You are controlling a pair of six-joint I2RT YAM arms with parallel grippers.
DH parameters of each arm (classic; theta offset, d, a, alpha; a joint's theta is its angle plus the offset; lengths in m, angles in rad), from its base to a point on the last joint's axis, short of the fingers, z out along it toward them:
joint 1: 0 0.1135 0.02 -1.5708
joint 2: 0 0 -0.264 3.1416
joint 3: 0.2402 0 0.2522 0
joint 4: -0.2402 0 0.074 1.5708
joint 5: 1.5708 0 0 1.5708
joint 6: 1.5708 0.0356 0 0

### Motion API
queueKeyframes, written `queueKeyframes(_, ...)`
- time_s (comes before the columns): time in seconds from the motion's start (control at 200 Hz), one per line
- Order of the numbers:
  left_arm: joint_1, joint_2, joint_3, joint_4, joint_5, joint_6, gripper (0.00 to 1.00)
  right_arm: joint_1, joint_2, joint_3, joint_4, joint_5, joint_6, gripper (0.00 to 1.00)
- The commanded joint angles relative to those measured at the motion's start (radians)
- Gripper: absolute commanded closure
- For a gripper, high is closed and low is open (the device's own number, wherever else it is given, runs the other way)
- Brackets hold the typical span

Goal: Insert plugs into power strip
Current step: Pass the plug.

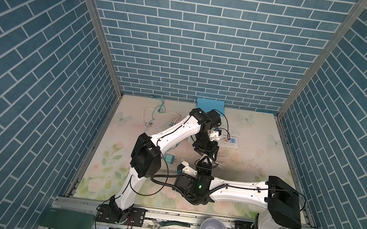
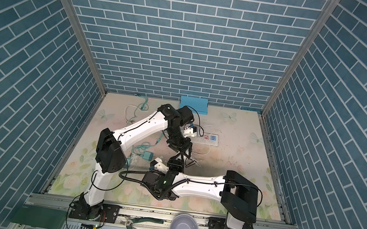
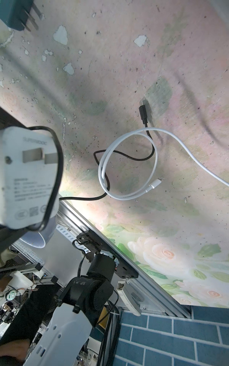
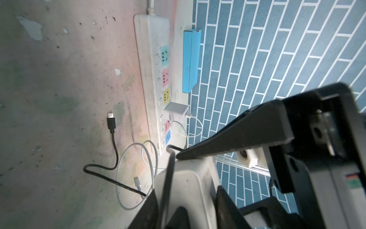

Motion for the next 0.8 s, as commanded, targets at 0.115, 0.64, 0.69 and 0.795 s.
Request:
queueKeyframes(0.115, 0.004, 0.005, 0.045, -0.120, 0.074, 0.035, 0.60, -0.094, 0.032, -0.075, 0.079, -0.102, -0.069, 0.55)
queueKeyframes(0.64, 0.012, -0.011, 0.036, -0.121, 0.086, 0.043, 0.60, -0.144, 0.099, -0.082, 0.118, -0.058, -0.093, 0.65)
queueKeyframes(0.69, 0.015, -0.013, 0.033, -0.122, 0.086, 0.044, 0.60, -0.143, 0.104, -0.080, 0.098, -0.044, -0.074, 0.61)
queueKeyframes(0.795, 0.025, -0.014, 0.025, -0.130, 0.082, 0.053, 0.61, -0.145, 0.143, -0.034, -0.061, 0.009, 0.033, 0.54)
